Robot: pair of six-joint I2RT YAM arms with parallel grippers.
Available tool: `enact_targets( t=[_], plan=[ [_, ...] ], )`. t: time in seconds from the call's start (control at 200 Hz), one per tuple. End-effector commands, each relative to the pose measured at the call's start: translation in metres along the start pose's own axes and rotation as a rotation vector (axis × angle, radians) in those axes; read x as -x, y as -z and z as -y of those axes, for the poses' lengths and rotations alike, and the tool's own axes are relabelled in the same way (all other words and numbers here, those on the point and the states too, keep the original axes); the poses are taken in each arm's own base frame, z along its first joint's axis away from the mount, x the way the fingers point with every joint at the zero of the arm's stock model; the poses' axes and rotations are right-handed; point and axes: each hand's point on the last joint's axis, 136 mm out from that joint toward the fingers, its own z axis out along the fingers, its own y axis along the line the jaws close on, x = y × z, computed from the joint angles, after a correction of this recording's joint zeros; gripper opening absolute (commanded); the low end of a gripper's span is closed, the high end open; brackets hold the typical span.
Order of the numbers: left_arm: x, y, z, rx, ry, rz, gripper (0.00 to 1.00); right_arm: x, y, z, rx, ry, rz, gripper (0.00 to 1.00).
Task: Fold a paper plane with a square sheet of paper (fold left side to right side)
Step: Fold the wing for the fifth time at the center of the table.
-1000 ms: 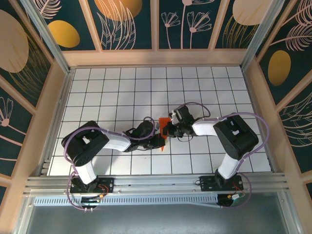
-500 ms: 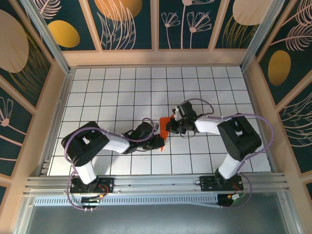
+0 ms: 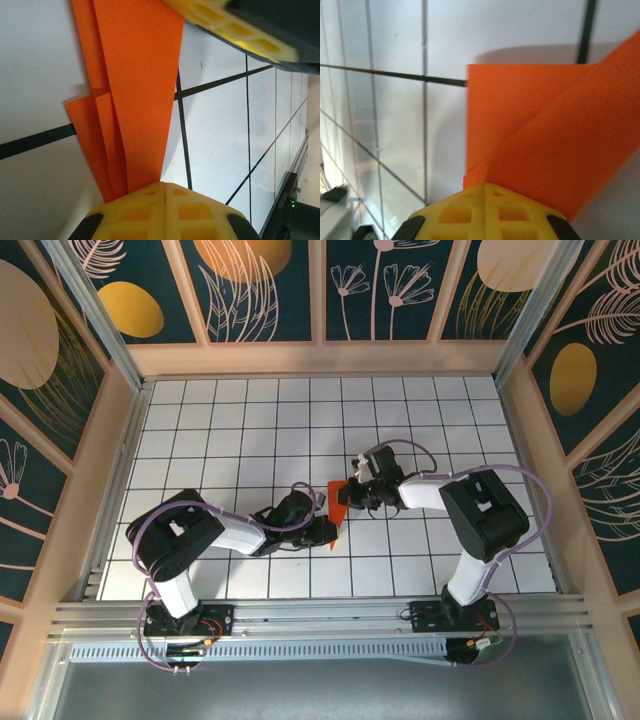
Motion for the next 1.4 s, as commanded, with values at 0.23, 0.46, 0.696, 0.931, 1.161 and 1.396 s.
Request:
enact_targets(
  t=[0.23,0.46,0.696,0.931,1.161,1.396],
  plan=[
    [-0.010,0.010,-0.010,0.031,0.031,-0.026,0.00,-0.012,-0.010,0.030,-0.082,-0.057,-0.053,0.00],
    [0.011,0.013,0.029,-0.036,-0.026,-0.011,0.00,-0.030,-0.009,0.047,-0.139,-0.080,-0.091,0.00],
    [0.016,-0.003,0.020,0.015,-0.036,-0.029,0.00,-0.033,-0.013,0.046,-0.149,-0.074,-0.098,0.00],
    [0.012,-0.011,0.006,0.055,-0.035,-0.051,0.00,-0.036,-0.016,0.048,-0.161,-0.072,-0.108,0.00],
    [0.001,-0.011,-0.005,0.077,-0.061,-0.091,0.00,-0.037,-0.016,0.053,-0.190,-0.075,-0.114,0.00],
    [-0.013,-0.006,-0.014,0.089,-0.087,-0.128,0.00,-0.039,-0.017,0.057,-0.209,-0.077,-0.124,0.00]
  ],
)
